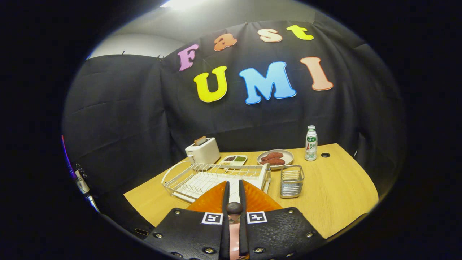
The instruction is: Take the plate from the dish rack, then take the spoon from the basket and place it into the plate.
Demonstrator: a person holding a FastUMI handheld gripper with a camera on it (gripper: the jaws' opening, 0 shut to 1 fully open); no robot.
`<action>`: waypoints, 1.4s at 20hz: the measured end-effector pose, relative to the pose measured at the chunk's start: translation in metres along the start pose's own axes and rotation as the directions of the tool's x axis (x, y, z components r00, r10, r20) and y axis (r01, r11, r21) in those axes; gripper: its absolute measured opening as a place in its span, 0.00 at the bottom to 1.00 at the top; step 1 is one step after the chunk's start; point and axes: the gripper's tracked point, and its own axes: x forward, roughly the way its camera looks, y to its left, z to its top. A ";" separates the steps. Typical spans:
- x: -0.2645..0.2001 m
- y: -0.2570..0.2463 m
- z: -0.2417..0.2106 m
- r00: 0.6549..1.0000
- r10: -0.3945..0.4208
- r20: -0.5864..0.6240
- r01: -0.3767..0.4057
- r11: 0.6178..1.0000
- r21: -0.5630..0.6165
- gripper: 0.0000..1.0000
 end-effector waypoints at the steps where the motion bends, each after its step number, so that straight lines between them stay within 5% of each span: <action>1: 0.003 0.004 -0.008 1.000 0.008 -0.014 -0.008 1.000 -0.010 0.10; 16: 0.048 0.050 -0.086 0.987 0.111 -0.114 -0.117 0.992 -0.050 0.10; 28: 0.040 0.025 -0.084 0.995 0.035 -0.093 -0.039 0.999 -0.037 0.22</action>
